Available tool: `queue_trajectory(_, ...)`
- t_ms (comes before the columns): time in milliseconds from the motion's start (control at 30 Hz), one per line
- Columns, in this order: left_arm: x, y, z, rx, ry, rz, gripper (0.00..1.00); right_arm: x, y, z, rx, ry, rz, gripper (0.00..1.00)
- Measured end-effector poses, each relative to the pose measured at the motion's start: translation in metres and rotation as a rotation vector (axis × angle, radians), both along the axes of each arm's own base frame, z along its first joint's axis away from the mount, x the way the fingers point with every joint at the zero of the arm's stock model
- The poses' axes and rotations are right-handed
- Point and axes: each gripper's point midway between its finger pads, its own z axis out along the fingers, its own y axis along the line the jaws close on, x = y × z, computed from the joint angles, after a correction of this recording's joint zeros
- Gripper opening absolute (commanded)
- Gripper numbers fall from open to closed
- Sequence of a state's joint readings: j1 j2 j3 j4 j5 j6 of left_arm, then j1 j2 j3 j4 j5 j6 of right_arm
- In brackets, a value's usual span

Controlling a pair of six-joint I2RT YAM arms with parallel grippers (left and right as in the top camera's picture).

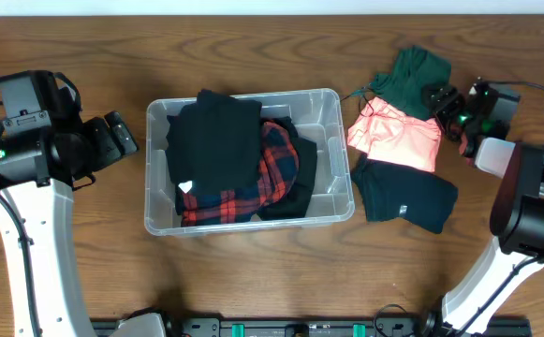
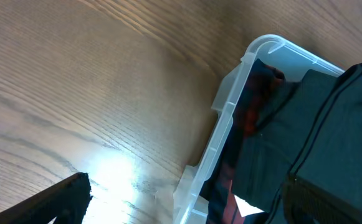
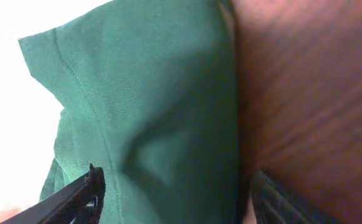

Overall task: Pack container
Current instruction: 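Move the right gripper to the green garment and grasp it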

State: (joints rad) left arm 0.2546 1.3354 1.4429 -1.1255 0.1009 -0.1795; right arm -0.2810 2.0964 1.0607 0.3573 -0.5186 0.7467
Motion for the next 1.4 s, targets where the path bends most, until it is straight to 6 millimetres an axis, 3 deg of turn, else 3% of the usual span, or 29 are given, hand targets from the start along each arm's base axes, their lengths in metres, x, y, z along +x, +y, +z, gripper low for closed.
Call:
queue_trajectory(300,0.000,0.000,0.000,0.000,0.000,0.000,0.98,0.005,0.004,-0.006,-0.020,-0.031,0.056,0.49)
queue_trajectory(500,0.000,0.000,0.000,0.000,0.000,0.000,0.98,0.001,0.005,-0.016,-0.034,-0.019,0.077,0.05)
queue_trajectory(533,0.000,0.000,0.000,0.000,0.000,0.000,0.98,0.000,0.005,-0.018,-0.029,-0.015,0.077,0.02)
queue_trajectory(800,0.000,0.000,0.000,0.000,0.000,0.000,0.98,-0.004,-0.001,-0.014,0.013,-0.028,0.092,0.01)
queue_trajectory(900,0.000,0.000,0.000,0.000,0.000,0.000,0.98,-0.008,-0.002,-0.004,0.042,-0.060,0.117,0.01)
queue_trajectory(1000,0.000,0.000,0.000,0.000,0.000,0.000,0.98,-0.008,0.003,0.026,0.068,-0.133,0.162,0.01)
queue_trajectory(1267,0.000,0.000,0.000,0.000,0.000,0.000,0.98,-0.006,0.026,0.159,0.118,-0.475,0.316,0.01)
queue_trajectory(1400,0.000,0.000,0.000,0.000,0.000,0.000,0.98,-0.015,0.043,0.210,0.166,-0.609,0.395,0.01)
